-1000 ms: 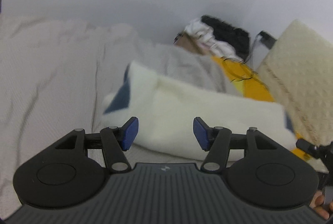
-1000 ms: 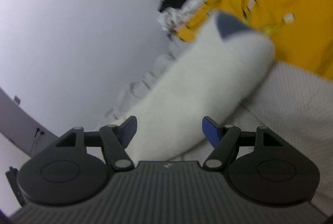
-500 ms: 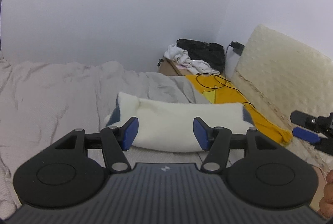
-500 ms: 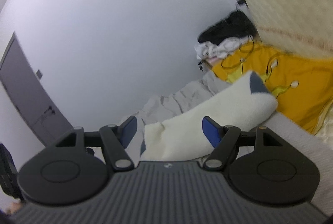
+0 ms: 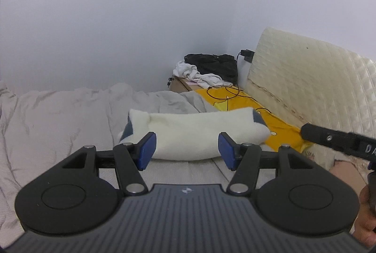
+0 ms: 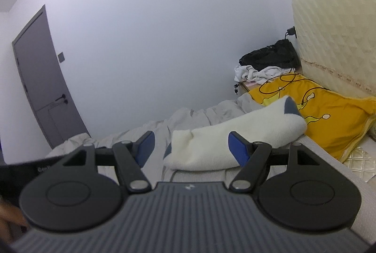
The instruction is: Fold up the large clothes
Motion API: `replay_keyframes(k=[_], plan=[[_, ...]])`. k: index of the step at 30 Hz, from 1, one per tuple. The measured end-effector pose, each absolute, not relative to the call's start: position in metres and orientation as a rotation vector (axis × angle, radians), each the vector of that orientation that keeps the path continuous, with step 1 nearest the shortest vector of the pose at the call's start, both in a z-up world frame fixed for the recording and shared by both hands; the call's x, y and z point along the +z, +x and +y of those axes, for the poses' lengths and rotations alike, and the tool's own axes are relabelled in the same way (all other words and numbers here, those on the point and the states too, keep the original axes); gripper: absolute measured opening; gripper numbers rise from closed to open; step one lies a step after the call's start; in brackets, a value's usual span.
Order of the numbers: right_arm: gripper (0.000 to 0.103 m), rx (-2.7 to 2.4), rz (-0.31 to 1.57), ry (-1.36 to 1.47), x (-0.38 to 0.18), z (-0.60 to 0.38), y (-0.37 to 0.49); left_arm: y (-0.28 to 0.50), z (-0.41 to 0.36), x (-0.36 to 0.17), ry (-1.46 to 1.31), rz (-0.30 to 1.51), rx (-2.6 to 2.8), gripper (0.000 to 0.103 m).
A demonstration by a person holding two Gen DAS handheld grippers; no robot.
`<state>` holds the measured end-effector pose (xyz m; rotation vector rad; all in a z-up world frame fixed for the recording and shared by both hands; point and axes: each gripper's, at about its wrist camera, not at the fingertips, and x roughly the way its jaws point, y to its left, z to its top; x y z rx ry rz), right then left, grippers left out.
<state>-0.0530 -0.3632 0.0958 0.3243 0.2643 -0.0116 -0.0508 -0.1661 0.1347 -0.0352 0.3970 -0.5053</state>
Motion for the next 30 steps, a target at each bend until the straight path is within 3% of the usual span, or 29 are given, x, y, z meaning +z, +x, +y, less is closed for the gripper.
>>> replay_keyframes(k=[13, 30], plan=[[0.072, -0.036, 0.267, 0.18, 0.057, -0.319, -0.081, -0.094, -0.152, 0.095, 0.041, 0.327, -0.495, 0.067], [0.072, -0.102, 0.349, 0.159, 0.008, -0.3, -0.09, -0.1, -0.123, 0.047, -0.024, 0.402, -0.465, 0.077]])
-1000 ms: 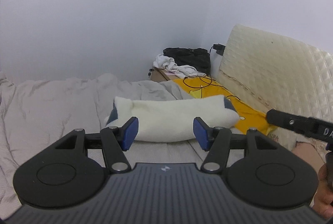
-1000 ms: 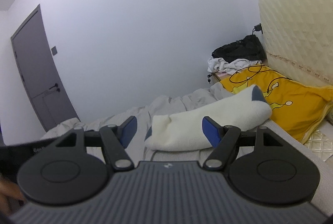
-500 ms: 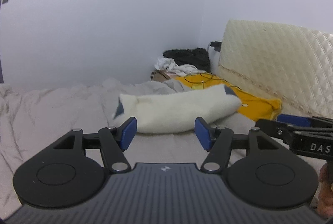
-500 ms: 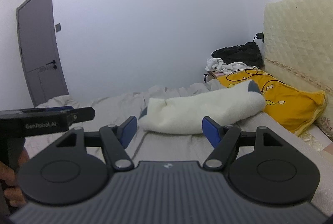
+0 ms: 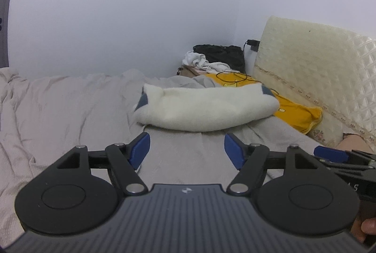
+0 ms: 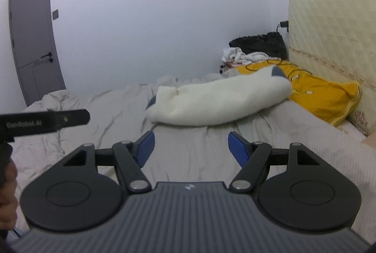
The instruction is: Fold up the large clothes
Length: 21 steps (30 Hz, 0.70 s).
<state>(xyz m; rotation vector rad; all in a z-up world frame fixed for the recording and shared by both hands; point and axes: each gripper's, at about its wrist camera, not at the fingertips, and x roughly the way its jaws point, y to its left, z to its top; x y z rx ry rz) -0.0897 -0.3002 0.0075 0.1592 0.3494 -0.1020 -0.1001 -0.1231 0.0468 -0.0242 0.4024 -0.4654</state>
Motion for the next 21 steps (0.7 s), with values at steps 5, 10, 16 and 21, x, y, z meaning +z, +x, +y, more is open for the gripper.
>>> replay_keyframes(k=[5, 10, 16, 21], plan=[[0.072, -0.118, 0.368, 0.135, -0.001, -0.296, -0.088, -0.094, -0.121, 0.034, -0.016, 0.426, -0.437, 0.087], [0.073, -0.136, 0.359, 0.132, 0.0, -0.297, -0.086, -0.085, -0.12, 0.025, -0.023, 0.461, -0.44, 0.095], [0.073, -0.136, 0.375, 0.124, -0.002, -0.3, -0.082, -0.081, -0.119, 0.022, -0.031, 0.47, -0.431, 0.1], [0.073, -0.146, 0.381, 0.125, -0.002, -0.3, -0.081, -0.083, -0.12, 0.022, -0.031, 0.47, -0.428, 0.101]])
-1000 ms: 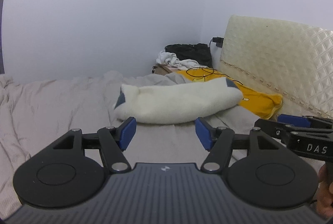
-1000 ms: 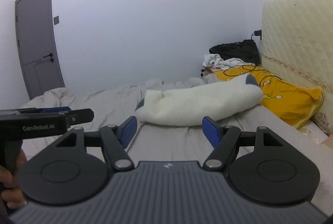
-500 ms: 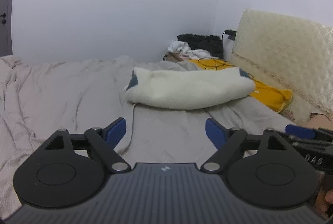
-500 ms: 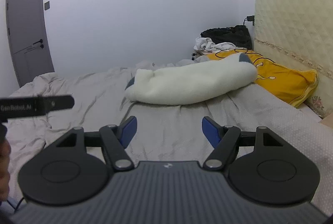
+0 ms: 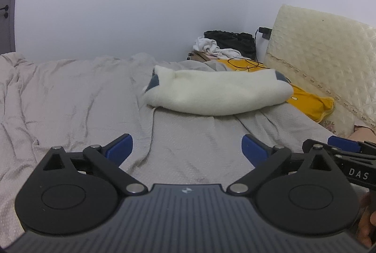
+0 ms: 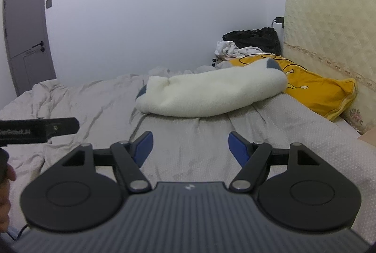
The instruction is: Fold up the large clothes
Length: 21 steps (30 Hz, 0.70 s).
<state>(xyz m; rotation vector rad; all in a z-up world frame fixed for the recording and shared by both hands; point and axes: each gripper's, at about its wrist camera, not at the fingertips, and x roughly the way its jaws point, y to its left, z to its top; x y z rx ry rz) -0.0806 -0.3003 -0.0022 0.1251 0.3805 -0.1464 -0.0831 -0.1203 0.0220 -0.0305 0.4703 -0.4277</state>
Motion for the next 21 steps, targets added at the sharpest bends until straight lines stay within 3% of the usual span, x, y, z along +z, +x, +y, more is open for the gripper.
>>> replay_keyframes(k=[19, 21], plan=[[0.073, -0.154, 0.381, 0.104, -0.0021, -0.2989, -0.0801, -0.0912, -0.1191, 0.026, -0.032, 0.452, -0.419, 0.101], [0.088, -0.155, 0.379, 0.102, -0.0021, -0.2989, -0.0799, -0.092, -0.1196, 0.0261, -0.029, 0.451, -0.416, 0.101]])
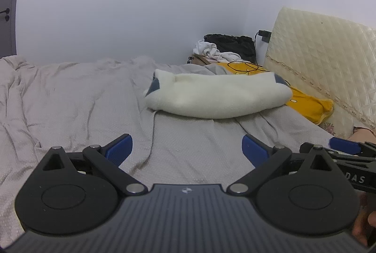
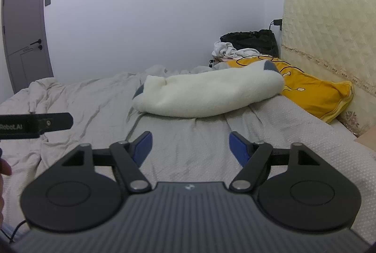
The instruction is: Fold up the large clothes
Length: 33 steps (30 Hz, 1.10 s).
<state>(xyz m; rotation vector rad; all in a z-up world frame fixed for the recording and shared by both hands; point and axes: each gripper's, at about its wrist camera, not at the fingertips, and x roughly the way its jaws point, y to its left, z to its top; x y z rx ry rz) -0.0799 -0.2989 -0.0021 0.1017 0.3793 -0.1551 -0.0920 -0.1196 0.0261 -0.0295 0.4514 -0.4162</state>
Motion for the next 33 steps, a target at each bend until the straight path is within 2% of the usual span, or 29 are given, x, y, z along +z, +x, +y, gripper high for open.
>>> replay_keyframes(k=[33], plan=[[0.09, -0.224, 0.38, 0.068, -0.0031, -0.2905, -0.0831, -0.0956, -0.1253, 0.027, -0.03, 0.454, -0.389, 0.103]])
